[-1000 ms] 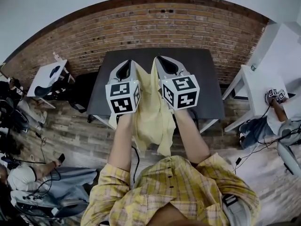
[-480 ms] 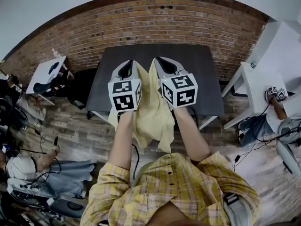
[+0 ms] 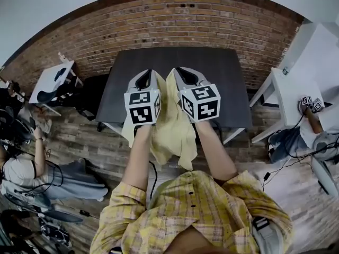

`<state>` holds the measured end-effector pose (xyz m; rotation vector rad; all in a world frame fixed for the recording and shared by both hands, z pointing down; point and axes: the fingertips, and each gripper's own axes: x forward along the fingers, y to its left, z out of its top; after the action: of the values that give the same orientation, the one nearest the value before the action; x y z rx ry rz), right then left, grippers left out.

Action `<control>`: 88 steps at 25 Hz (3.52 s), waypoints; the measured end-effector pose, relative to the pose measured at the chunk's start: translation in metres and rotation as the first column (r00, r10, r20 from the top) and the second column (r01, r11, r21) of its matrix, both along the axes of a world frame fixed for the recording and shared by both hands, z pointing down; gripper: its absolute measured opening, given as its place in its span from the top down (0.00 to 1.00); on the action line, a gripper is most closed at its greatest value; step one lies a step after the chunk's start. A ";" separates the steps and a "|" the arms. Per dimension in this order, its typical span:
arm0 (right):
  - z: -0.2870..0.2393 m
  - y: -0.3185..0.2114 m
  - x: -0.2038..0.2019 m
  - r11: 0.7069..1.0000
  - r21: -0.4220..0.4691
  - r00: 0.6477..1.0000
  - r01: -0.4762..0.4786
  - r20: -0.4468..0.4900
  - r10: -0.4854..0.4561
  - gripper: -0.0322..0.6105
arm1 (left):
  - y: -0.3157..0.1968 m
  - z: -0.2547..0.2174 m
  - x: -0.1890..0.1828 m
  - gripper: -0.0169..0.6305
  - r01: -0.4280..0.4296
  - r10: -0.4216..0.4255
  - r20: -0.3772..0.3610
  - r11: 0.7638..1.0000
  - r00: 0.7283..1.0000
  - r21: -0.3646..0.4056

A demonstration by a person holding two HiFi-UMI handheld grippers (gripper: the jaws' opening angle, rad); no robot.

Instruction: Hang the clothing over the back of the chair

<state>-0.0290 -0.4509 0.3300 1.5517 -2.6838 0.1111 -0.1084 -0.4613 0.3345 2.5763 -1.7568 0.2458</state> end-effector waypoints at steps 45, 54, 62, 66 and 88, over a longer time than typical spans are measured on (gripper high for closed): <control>0.036 0.020 -0.015 0.996 -0.078 0.999 0.038 -0.014 -0.039 0.89 | 0.025 0.042 0.020 0.94 -0.033 0.037 0.039 0.995 0.999 -0.090; 0.026 0.038 -0.014 0.998 -0.044 0.999 0.042 -0.002 -0.042 0.90 | 0.043 0.039 0.018 0.94 -0.034 0.036 0.024 0.996 0.999 -0.077; 0.020 0.052 -0.006 0.999 -0.015 0.999 0.036 0.014 -0.035 0.92 | 0.062 0.031 0.018 0.95 -0.037 0.037 -0.004 0.998 0.999 -0.054; 0.020 0.059 -0.005 0.999 -0.006 0.999 0.037 0.014 -0.037 0.94 | 0.070 0.028 0.017 0.96 -0.035 0.035 -0.004 0.999 0.999 -0.041; 0.003 0.106 0.004 0.995 0.064 0.995 0.080 0.056 -0.084 0.94 | 0.123 0.012 0.011 0.97 -0.006 0.007 -0.059 1.000 0.998 0.031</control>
<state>-0.0249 -0.3448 0.3335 1.4738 -2.8175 0.0733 -0.0979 -0.3378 0.3462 2.5821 -1.7466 0.1417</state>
